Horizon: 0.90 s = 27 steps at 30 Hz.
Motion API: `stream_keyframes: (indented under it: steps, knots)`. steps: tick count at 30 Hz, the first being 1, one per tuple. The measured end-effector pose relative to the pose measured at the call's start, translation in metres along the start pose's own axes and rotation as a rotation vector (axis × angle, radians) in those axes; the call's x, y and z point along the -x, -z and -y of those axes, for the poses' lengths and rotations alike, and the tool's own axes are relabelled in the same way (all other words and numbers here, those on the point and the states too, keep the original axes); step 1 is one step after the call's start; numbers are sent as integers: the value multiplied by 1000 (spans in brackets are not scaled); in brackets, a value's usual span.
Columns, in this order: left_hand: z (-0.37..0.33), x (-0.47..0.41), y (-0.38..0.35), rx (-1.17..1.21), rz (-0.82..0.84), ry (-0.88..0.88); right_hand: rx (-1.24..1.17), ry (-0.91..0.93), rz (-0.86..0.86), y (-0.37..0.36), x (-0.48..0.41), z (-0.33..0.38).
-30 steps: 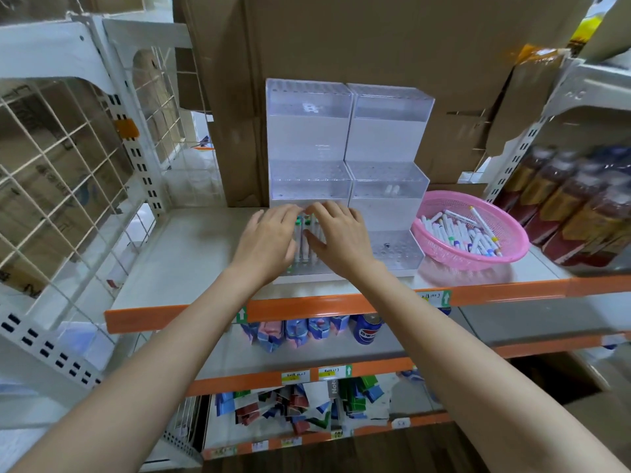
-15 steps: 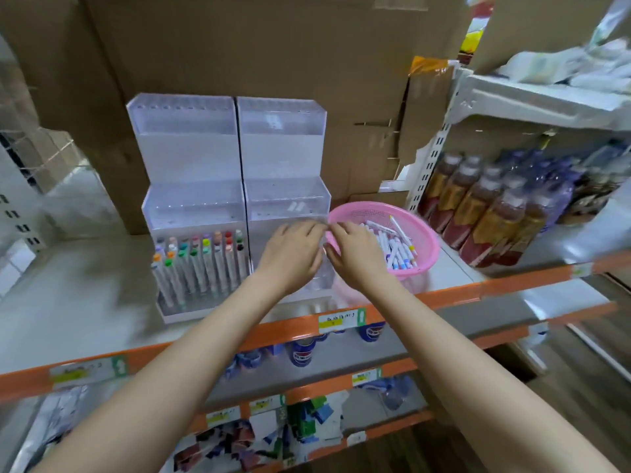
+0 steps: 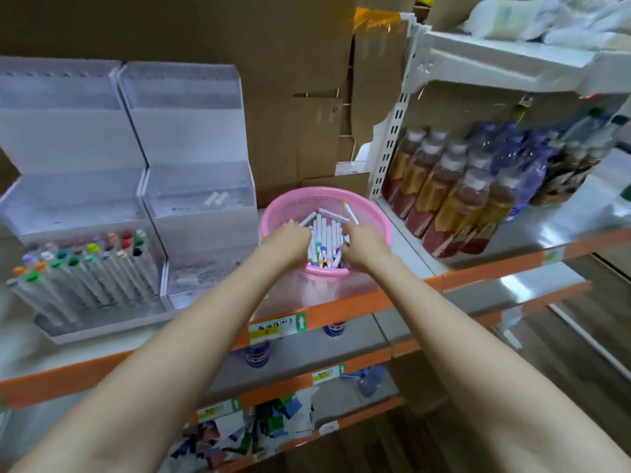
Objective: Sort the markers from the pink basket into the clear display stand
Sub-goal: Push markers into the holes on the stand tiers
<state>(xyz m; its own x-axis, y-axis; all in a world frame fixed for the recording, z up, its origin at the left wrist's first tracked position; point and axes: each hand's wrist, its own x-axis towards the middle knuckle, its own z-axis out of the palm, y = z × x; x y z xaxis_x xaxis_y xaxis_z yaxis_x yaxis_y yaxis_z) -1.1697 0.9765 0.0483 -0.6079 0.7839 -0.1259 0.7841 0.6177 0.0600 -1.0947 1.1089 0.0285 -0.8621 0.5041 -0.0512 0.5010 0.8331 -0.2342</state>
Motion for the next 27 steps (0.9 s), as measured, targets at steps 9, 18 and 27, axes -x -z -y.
stream_keyframes:
  steps: [9, 18, 27]
  knots:
    - [-5, -29, -12, 2, -32, 153, -79, 21, 45, -6, -32, -11]
    - [0, -44, -19, 257, -45, 221, -254, 146, 88, -8, -39, -12]
    - [1, -48, -25, 412, -88, 238, -247, 149, 100, -10, -36, -11]
